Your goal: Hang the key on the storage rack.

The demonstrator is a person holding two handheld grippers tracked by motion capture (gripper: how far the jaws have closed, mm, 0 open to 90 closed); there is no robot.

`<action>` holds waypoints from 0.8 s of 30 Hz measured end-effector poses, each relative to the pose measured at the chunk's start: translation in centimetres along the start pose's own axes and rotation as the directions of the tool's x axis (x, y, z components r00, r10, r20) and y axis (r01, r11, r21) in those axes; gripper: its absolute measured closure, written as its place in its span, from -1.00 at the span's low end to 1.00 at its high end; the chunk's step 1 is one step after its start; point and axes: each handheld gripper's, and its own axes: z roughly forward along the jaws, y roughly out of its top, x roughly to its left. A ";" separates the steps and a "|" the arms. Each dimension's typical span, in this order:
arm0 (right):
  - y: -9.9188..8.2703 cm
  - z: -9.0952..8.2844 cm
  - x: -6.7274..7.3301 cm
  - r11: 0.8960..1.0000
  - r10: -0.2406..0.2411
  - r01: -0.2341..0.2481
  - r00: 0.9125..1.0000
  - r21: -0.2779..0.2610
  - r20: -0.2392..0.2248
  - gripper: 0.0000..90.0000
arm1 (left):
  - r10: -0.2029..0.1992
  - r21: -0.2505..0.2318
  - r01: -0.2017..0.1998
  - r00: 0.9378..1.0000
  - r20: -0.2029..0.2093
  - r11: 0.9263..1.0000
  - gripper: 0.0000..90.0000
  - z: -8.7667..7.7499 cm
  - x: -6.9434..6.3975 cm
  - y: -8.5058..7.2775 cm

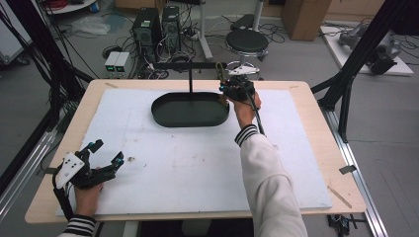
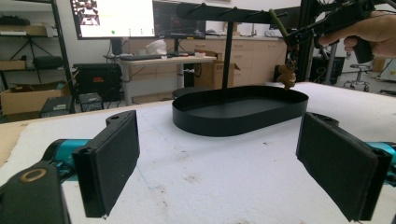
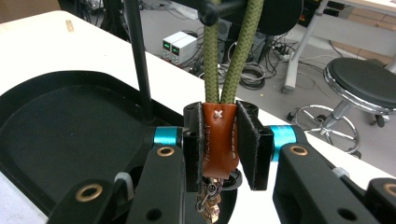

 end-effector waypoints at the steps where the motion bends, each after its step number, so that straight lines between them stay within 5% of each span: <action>1: 0.0 0.1 0.0 1.000 0.000 0.000 1.000 0.000 -0.001 0.63 | -0.001 -0.001 0.001 1.000 0.000 1.000 -0.69 0.0 0.0 0.0; 24: -0.9 1.3 -0.3 0.999 0.036 -0.036 0.999 0.022 -0.016 0.62 | -0.002 -0.002 0.002 1.000 -0.001 1.000 -0.69 0.0 0.0 0.0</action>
